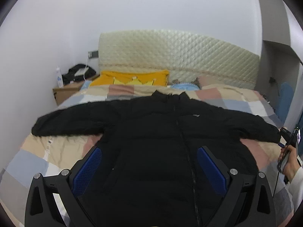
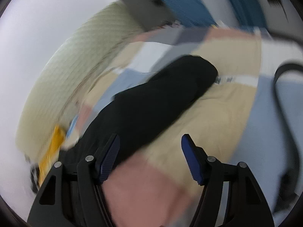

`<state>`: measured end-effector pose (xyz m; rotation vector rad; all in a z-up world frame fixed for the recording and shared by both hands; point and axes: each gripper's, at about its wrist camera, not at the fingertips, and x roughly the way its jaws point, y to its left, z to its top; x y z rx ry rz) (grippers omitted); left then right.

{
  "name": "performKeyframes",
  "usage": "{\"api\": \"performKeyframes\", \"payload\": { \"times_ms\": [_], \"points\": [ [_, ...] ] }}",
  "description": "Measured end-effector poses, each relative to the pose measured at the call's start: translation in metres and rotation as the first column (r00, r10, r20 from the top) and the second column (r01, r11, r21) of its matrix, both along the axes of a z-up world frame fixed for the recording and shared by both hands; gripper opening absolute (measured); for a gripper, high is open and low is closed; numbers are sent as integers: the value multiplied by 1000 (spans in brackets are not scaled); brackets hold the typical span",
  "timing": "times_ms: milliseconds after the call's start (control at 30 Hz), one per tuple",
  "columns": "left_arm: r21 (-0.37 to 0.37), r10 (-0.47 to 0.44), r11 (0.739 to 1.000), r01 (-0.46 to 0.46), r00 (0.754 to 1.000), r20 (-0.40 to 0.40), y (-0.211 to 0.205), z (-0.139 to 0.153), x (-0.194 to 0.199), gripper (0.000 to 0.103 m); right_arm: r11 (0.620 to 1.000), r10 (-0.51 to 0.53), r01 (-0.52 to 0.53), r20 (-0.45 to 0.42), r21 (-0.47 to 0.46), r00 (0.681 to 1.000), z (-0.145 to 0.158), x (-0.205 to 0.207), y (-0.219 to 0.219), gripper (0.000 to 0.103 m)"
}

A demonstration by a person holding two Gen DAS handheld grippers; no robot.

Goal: Fold large clothes
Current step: 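Grasp the black jacket sleeve cuff nearest the right tool with the right tool, then lift the held sleeve with the right tool and carry it over the jacket body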

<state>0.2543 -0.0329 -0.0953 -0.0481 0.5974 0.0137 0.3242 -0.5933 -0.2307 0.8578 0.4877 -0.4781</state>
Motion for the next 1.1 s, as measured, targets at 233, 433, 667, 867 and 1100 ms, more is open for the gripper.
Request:
{"api": "performKeyframes", "payload": {
  "times_ms": [233, 433, 667, 867, 1100],
  "points": [
    [26, 29, 999, -27, 998, -49, 1, -41, 50, 102, 961, -212, 197, 58, 192, 976, -65, 47, -73, 68],
    [23, 64, 998, -62, 993, -95, 5, -65, 71, 102, 952, -293, 278, 114, 127, 949, -75, 63, -93, 60],
    [97, 85, 992, -75, 992, -93, 0, -88, 76, 102, 979, -203, 202, 103, 20, 974, -63, 79, -95, 10],
    [58, 117, 992, -113, 991, -69, 11, -73, 62, 102, 965, -249, 255, 89, -67, 964, -6, 63, -96, 4],
    [26, 119, 993, -118, 991, -56, 29, -64, 34, 102, 962, -188, 210, 132, -177, 973, 85, 56, -76, 4]
  ]
}}
